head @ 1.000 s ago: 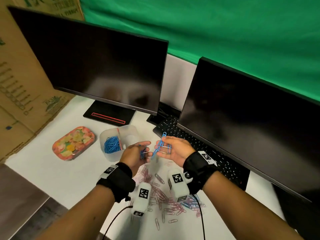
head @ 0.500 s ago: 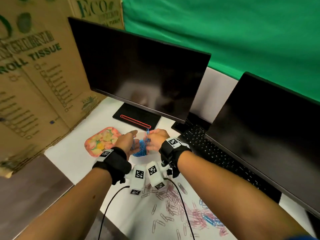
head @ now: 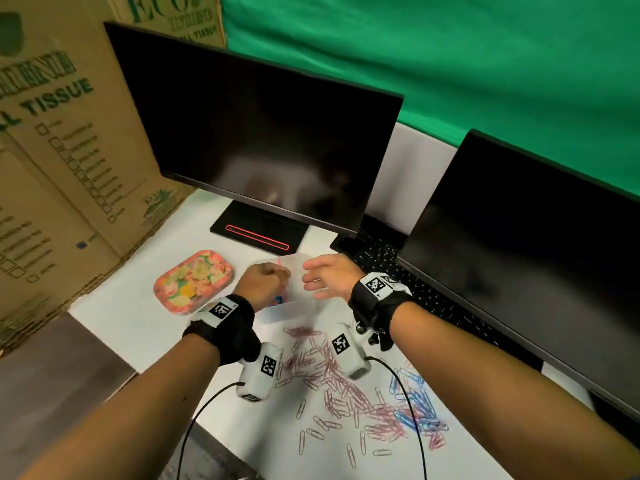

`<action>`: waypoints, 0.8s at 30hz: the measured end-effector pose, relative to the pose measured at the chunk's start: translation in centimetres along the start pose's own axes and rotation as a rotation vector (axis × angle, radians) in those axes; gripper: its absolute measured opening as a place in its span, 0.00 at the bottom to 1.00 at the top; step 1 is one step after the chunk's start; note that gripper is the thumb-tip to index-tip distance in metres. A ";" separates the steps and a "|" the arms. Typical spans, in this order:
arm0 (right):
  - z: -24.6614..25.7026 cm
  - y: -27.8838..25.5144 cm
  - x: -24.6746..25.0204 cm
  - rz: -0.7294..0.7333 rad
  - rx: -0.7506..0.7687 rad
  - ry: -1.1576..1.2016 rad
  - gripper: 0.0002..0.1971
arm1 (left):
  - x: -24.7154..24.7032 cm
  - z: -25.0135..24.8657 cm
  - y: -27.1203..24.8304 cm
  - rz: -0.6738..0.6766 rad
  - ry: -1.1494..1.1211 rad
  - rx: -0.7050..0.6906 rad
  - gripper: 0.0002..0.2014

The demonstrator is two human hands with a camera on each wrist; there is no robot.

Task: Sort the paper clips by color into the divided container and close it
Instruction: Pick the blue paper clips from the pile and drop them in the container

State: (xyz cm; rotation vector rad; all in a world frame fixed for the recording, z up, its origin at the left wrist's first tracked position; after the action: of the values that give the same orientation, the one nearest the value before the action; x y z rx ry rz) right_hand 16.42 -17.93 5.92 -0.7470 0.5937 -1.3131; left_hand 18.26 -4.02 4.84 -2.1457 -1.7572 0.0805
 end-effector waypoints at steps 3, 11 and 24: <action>-3.3 -1.2 5.4 -0.227 0.059 -0.159 0.13 | -3.9 -0.3 -0.7 0.168 0.291 -0.196 0.08; -14.9 -5.7 14.1 -0.644 -0.097 -0.622 0.13 | -16.9 4.1 -4.0 0.602 1.003 -0.477 0.14; -21.4 -7.4 16.6 -0.663 -0.010 -0.568 0.10 | -17.6 7.9 -2.9 0.635 1.245 -0.424 0.08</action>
State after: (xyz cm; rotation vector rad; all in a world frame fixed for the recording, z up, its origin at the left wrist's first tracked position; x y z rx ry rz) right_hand -1.62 -38.13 -1.51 -1.3321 -0.1282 -1.5908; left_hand 9.49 -18.54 -4.89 -2.0843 -0.3785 -1.2496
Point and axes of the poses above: each hand's wrist, its own y-axis towards the middle knuckle, its own x-axis out of the back of the hand, z = x × y, the point moved 9 cm from there along y, towards the middle knuckle, and after that the axes turned 10 degrees about -x, right-handed, at the moved point
